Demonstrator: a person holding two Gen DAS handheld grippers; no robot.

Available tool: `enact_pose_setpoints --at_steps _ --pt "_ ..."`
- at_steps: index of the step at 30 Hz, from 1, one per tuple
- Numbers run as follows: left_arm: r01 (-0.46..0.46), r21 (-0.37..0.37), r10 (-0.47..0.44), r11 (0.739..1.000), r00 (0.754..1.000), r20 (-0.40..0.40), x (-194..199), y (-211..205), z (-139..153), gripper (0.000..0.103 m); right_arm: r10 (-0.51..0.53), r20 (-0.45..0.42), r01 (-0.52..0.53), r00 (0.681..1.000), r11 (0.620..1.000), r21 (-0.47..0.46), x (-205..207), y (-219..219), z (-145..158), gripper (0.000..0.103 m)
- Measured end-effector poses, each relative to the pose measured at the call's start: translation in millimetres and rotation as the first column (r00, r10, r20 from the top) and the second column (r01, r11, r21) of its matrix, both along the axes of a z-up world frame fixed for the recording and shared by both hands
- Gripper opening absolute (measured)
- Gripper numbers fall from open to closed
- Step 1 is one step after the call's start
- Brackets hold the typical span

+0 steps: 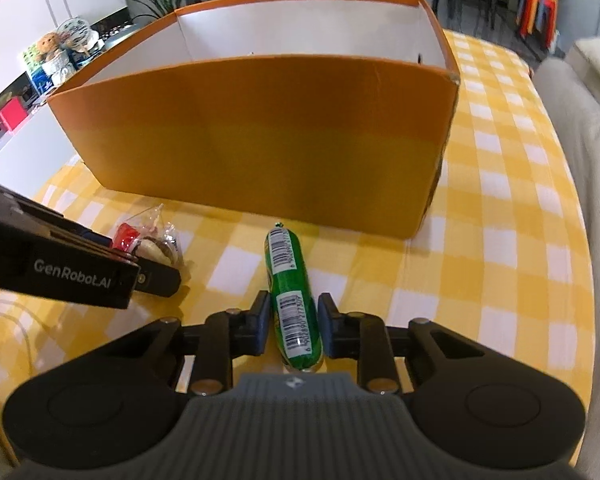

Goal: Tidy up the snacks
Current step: 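Carry both snacks over the box rim and open both tools inside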

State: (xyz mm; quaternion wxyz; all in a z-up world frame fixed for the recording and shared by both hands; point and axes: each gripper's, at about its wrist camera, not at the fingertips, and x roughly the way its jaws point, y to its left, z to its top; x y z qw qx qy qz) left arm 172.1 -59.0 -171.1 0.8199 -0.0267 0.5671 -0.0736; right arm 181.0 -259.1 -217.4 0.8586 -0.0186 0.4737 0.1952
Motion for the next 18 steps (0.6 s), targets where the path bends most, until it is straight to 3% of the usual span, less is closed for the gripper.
enact_pose_setpoints --at_steps 7,18 --pt "0.004 -0.015 -0.003 1.000 0.999 0.042 -13 2 19 0.038 -0.072 -0.106 0.083 0.992 0.991 0.109 -9 -11 4 0.019" --pt "0.048 -0.059 -0.038 0.997 0.986 0.160 -30 6 66 0.038 -0.111 0.005 0.109 0.994 0.983 0.150 -48 -8 58 0.019"
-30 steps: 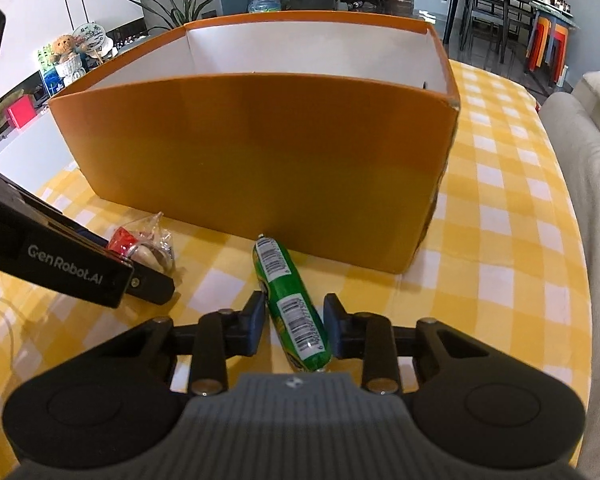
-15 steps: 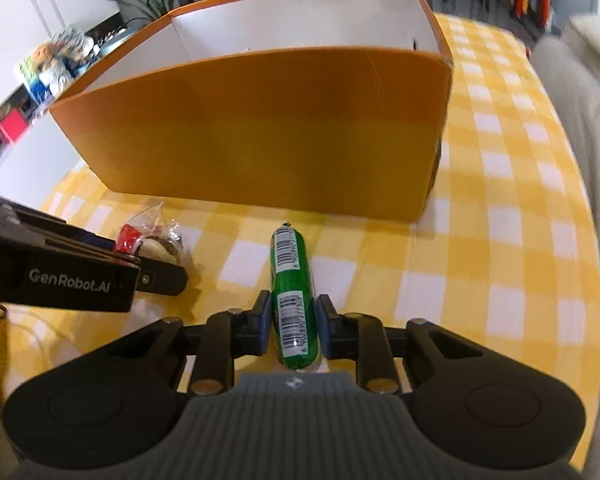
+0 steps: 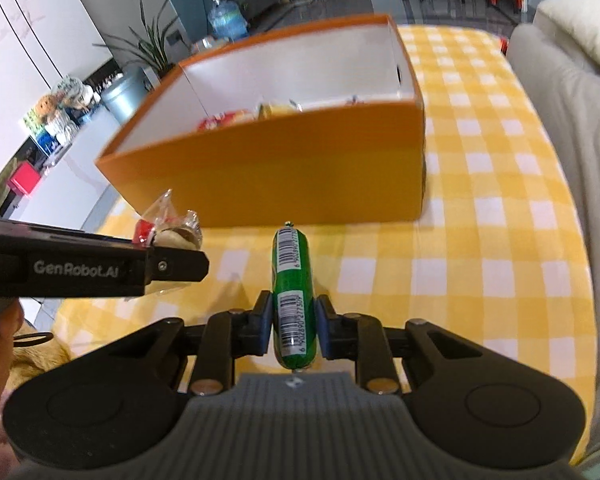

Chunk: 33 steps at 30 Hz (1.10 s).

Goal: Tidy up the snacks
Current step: 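Carry both snacks over the box rim and open both tools inside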

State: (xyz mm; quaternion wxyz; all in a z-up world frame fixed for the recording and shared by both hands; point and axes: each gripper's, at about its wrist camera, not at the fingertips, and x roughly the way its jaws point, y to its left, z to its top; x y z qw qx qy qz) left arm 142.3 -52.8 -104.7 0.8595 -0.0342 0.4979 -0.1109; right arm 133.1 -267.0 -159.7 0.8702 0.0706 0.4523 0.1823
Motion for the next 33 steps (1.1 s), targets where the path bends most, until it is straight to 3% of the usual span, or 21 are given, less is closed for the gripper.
enact_pose_setpoints --at_steps 9,17,24,33 --pt "0.010 -0.031 -0.007 0.999 0.995 0.100 9 19 52 0.038 -0.027 0.086 0.024 0.996 0.999 0.036 4 -6 62 0.019" --pt "0.006 -0.032 -0.002 0.999 0.992 0.128 47 40 85 0.038 0.011 0.147 -0.009 0.989 1.000 -0.018 43 8 108 0.019" --pt "-0.006 -0.043 0.008 0.999 1.000 0.026 94 48 84 0.038 0.026 0.111 -0.014 0.993 0.994 -0.105 97 25 118 0.019" --pt "-0.033 -0.050 0.024 0.998 0.985 -0.174 141 49 34 0.038 0.039 -0.041 -0.047 0.998 0.969 -0.243 156 45 79 0.019"
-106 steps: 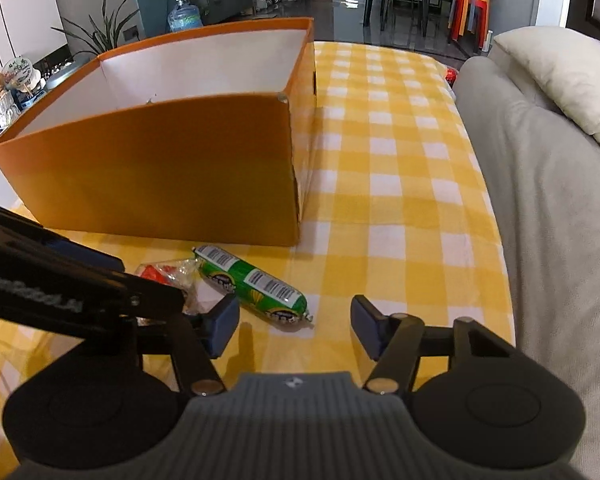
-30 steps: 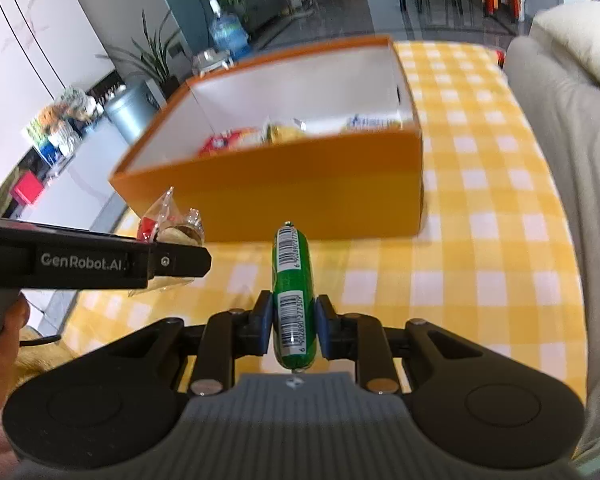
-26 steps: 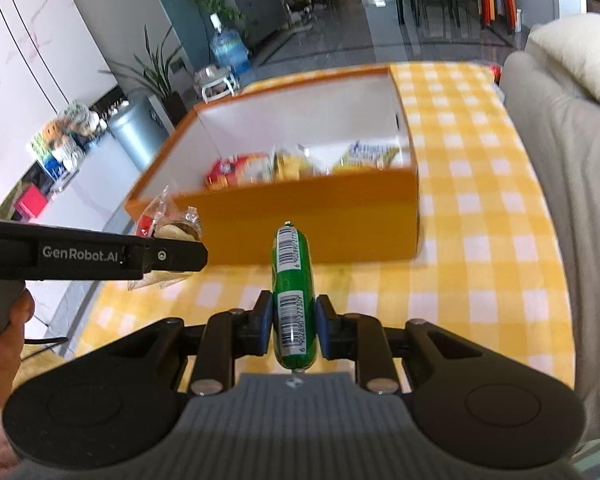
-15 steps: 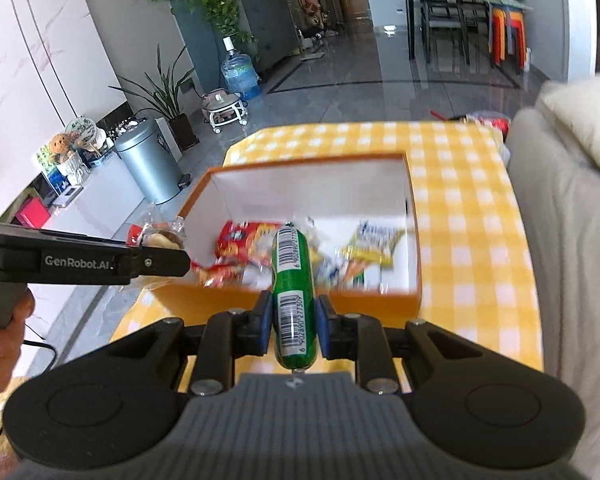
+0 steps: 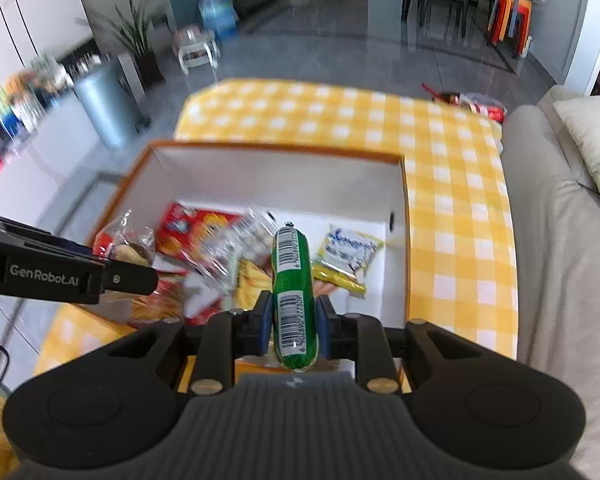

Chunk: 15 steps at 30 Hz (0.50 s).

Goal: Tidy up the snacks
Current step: 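Carry both snacks over the box rim and open both tools inside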

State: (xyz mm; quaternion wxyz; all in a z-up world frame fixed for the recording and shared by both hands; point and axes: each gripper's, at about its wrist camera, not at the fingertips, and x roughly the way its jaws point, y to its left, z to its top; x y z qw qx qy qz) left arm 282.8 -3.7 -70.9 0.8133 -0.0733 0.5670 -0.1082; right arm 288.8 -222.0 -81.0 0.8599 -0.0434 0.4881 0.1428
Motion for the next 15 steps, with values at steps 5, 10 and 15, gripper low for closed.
enact_pose_setpoints --at_steps 5,10,15 --pt "-0.015 0.016 0.016 1.000 0.996 -0.085 19 0 -28 0.038 0.003 -0.083 -0.009 0.997 0.997 -0.075 23 8 -24 0.019" --pt "-0.010 0.043 0.016 0.999 0.989 -0.145 29 -4 -50 0.038 -0.003 -0.146 -0.018 0.989 0.989 -0.147 42 15 -45 0.019" --pt "0.002 0.067 0.011 0.998 0.983 -0.184 33 -8 -66 0.039 0.019 -0.190 -0.060 0.982 0.975 -0.214 54 24 -60 0.019"
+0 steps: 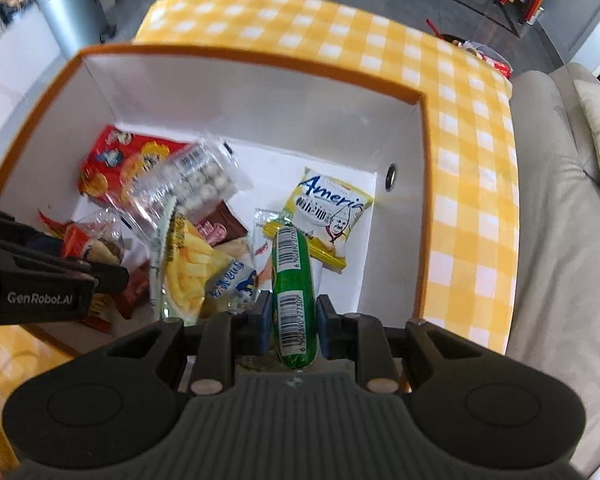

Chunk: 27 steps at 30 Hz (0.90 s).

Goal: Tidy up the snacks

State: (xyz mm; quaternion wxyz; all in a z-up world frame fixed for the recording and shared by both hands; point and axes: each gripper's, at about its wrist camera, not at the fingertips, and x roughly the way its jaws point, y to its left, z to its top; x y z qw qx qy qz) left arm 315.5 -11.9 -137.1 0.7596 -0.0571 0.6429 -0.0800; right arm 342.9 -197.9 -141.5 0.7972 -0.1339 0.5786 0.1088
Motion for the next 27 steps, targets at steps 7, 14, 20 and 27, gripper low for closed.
enact_pose_setpoints --at_steps 7,14,20,27 --pt "0.002 0.010 -0.002 1.000 1.000 -0.027 6 1 -10 0.040 0.009 -0.022 -0.010 1.000 0.999 -0.036 7 0 -8 0.020" --pt "0.012 0.015 -0.012 1.000 1.000 -0.014 3 3 -4 0.056 0.004 0.001 -0.004 1.000 1.000 -0.029 5 -4 5 0.042" --pt "0.013 0.020 -0.014 1.000 0.998 0.063 -6 9 23 0.076 -0.036 0.047 0.035 0.998 0.999 0.033 -2 -13 31 0.073" --pt "0.021 0.052 -0.031 0.998 0.980 0.197 -24 17 71 0.078 -0.071 0.125 0.057 0.990 0.992 0.117 -23 -20 80 0.084"
